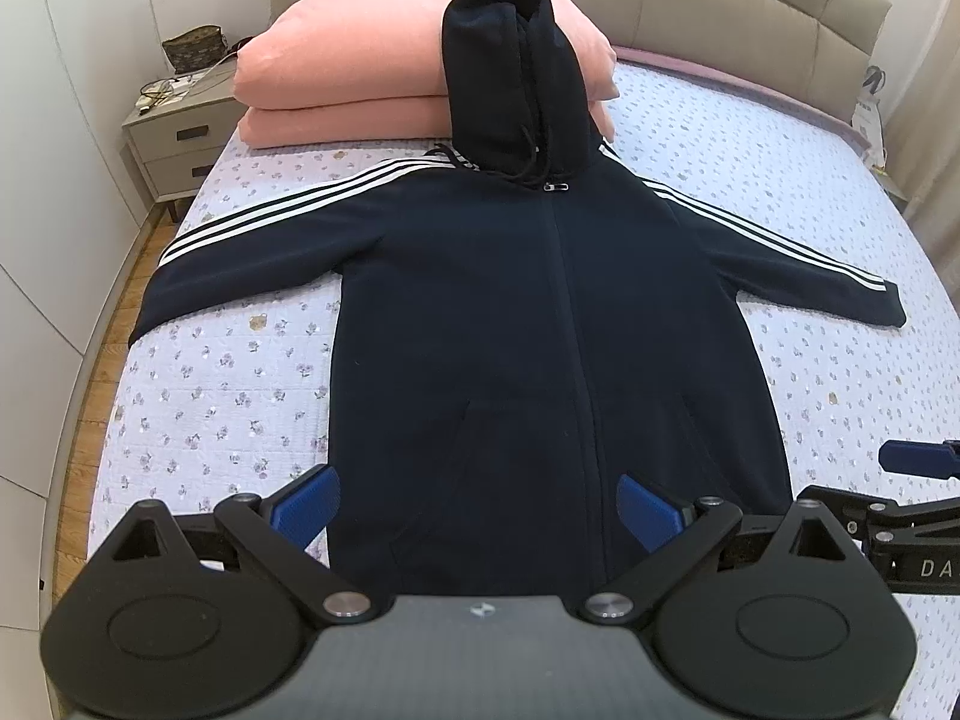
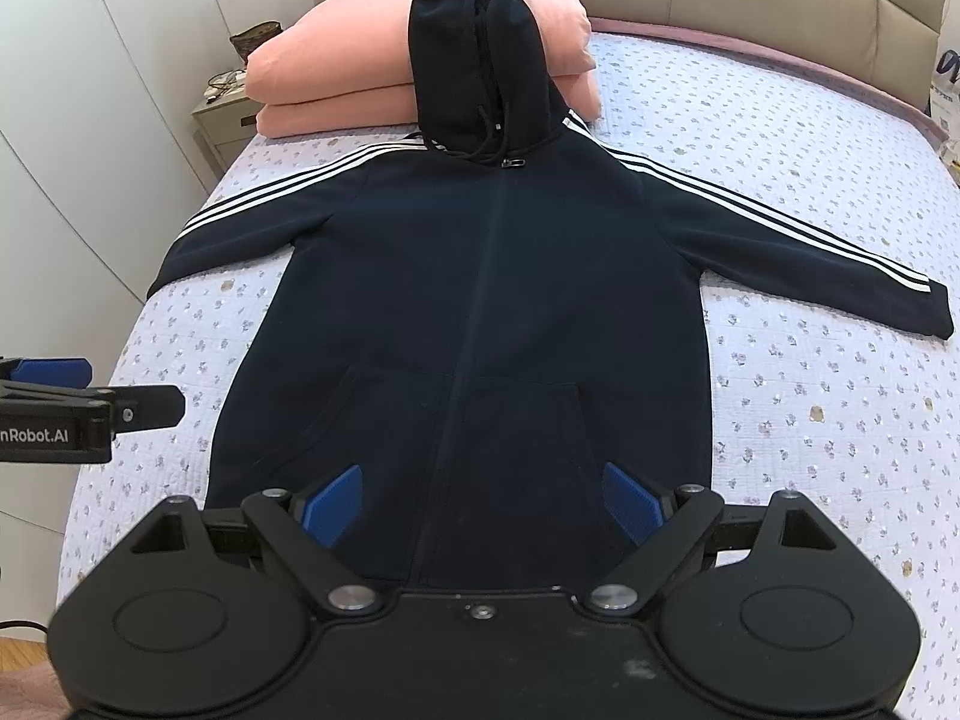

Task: Fold large clothes

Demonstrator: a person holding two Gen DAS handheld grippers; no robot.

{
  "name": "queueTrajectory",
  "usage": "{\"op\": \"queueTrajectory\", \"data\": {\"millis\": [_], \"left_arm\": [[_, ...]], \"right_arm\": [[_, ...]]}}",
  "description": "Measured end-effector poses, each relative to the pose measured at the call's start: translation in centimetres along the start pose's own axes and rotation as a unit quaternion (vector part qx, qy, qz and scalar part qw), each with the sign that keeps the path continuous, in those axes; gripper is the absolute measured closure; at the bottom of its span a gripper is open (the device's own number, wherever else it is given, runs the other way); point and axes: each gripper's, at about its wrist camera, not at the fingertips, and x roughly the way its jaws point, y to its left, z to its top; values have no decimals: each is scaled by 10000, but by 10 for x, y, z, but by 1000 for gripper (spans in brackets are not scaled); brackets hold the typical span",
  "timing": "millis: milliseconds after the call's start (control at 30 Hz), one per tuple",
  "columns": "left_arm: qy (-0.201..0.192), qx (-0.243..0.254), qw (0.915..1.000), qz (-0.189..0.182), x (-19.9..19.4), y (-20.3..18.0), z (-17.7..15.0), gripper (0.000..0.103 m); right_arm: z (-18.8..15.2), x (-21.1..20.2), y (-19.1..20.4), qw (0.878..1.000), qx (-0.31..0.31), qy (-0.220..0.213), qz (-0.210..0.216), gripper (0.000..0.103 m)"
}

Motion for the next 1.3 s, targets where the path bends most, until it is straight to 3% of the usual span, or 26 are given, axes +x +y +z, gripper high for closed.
{"op": "queueTrajectory", "data": {"millis": [1300], "left_arm": [[77,-129,9999,-45,6,7,2,3]], "right_arm": [[1,3,0,10000,24,39,32,0]]}}
